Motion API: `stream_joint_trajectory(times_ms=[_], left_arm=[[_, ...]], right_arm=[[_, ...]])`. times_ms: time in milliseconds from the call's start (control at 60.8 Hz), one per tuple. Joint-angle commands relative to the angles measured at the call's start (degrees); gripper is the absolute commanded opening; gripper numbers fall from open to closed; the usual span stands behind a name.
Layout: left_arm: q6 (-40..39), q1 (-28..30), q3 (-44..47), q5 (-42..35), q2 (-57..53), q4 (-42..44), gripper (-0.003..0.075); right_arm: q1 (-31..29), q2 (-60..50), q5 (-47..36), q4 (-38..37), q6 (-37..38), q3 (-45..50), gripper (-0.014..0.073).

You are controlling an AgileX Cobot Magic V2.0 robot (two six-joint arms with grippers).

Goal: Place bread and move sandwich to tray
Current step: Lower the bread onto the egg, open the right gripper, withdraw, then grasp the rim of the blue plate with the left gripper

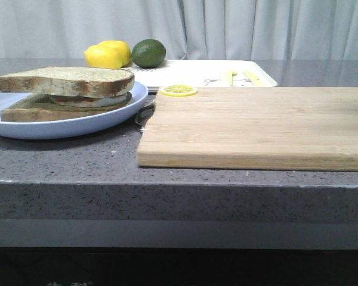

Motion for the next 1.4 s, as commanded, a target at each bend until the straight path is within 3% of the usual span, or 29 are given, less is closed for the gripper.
stream_joint_trajectory(times_ms=[0,214,345,576,905,1184,1382], left_arm=[[-0.5,-0.5,-1.9,-4.9,0.4,-0.4,0.0673],[-0.5,-0.5,-1.9,-4.9,0.4,-0.4,0.0673],[-0.5,-0.5,-1.9,-4.9,0.4,-0.4,0.0673],[-0.5,-0.5,-1.9,-4.9,0.4,-0.5,0.0673],[-0.5,-0.5,-4.5,-1.4,8.9,-3.1,0.0673],[-0.5,-0.5,-20.4,15.4,30.6,-3.1,0.0673],[-0.5,-0.5,-29.9,18.7,42.2,-3.8,0.0673]], right_arm=[[-0.4,-5.2,-5.6,0.3,-0.3,1.4,-0.0069],[0.1,-18.4,-20.5,1.7,-0.3,16.5,-0.0069],[3.7,-28.6,-30.8,1.7,-0.3,29.8,-0.0069],[8.3,-42.4,-33.2,1.5,-0.3,43.2,-0.0069],[8.3,-46.5,-35.1,1.5,-0.3,45.1,-0.0069],[8.3,-46.5,-34.7,1.5,-0.3,45.2,-0.0069],[8.3,-46.5,-34.7,1.6,-0.3,45.2,-0.0069]])
